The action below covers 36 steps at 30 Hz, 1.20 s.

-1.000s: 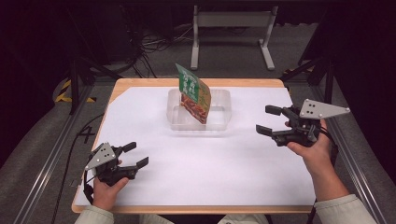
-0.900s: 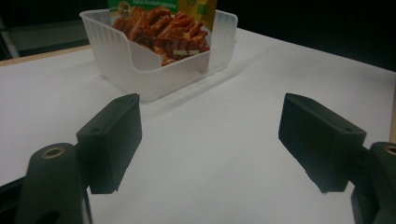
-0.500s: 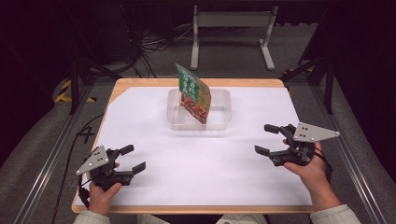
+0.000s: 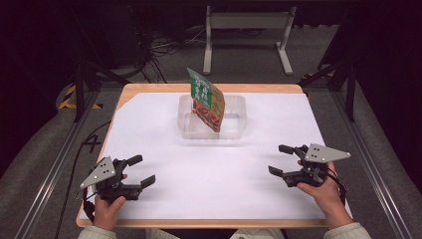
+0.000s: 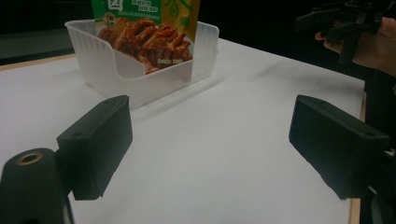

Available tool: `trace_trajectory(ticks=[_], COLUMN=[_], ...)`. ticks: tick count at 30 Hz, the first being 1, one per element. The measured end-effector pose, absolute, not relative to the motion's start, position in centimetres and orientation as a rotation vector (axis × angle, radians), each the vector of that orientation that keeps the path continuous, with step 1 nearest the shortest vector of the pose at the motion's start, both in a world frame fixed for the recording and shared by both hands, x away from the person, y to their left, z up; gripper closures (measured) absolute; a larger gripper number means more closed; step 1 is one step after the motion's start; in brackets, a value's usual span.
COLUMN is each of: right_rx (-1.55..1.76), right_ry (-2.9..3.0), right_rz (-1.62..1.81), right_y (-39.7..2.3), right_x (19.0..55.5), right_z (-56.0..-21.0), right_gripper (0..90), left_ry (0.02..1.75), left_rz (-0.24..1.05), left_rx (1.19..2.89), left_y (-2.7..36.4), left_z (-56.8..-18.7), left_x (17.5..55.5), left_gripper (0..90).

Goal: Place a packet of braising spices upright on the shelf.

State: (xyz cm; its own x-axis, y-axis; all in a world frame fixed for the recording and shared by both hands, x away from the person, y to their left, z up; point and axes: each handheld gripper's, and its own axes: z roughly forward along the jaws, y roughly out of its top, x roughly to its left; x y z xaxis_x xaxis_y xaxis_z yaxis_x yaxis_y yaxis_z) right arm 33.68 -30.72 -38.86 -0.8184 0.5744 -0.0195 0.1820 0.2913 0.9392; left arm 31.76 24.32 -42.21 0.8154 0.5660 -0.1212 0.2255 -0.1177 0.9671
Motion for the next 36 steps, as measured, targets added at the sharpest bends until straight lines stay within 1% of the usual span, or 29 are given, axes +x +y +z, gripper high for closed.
trace_trajectory(ticks=[8,12,22,24,36], right_rx=[0.729,0.756,0.759,0.764,0.763], right_ry=[2.203,2.194,2.237,2.249,2.249], right_rz=[1.522,1.522,1.443,1.412,1.414], right_y=[-30.9,-31.1,-30.5,-30.4,-30.1], right_x=[33.5,33.6,33.6,33.7,33.6], right_z=[-40.8,-41.7,-43.2,-44.1,-44.0], right_gripper=[18.4,18.2,15.9,15.9,16.8], left_ry=[0.618,0.622,0.632,0.629,0.627], left_rz=[0.329,0.357,0.332,0.332,0.309], left_rx=[1.690,1.700,1.694,1.703,1.706], left_y=[24.3,24.2,24.0,24.0,23.9], left_z=[-42.4,-42.6,-43.0,-43.0,-43.1], left_x=[31.9,32.0,32.4,32.4,32.6], left_gripper=[10.6,10.1,9.3,9.3,9.1])
